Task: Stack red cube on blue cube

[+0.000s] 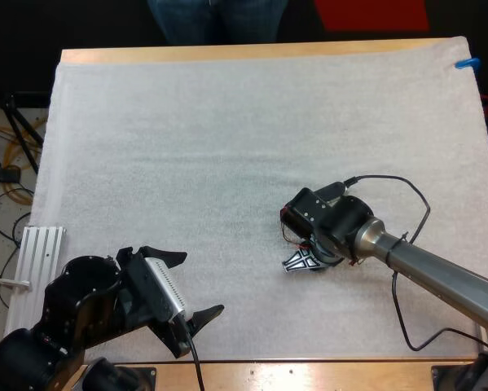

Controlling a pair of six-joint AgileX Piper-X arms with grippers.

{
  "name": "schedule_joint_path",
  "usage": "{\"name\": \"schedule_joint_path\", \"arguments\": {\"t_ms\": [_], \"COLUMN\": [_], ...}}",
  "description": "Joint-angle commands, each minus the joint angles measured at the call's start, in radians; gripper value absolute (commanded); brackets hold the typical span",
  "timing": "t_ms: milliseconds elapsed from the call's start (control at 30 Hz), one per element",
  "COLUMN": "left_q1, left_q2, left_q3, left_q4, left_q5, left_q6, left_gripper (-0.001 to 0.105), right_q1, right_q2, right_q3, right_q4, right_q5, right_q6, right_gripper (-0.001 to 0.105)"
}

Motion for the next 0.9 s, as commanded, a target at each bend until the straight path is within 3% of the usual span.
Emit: {"name": "schedule_joint_path", "arguments": {"t_ms": [0, 600, 767, 867], "left_q1": [-0.005, -0.005, -0.005, -0.005], "left_q2": [0.002, 0.002, 0.002, 0.002], "left_q3": [-0.007, -0.007, -0.007, -0.007], "left_q4": [-0.005, -0.005, -0.005, -0.005], "left_q5": [0.008, 0.008, 0.008, 0.008], "left_q6": [0.007, 0.017, 0.017, 0.017], "left_gripper": [0.087, 0.087, 0.087, 0.087], "right_q1": [-0.002, -0.081, -0.081, -0.081], "right_q2": [-0.012, -0.012, -0.012, -0.012], "right_q3": [-0.001, 0.018, 0.018, 0.018], "right_q4": [-0.015, -0.039, -0.037, -0.034], "right_q5": [0.006, -0.115, -0.129, -0.129], "right_q6": [0.019, 0.058, 0.058, 0.058], "right_gripper": [0.024, 0.026, 0.047, 0.054]}}
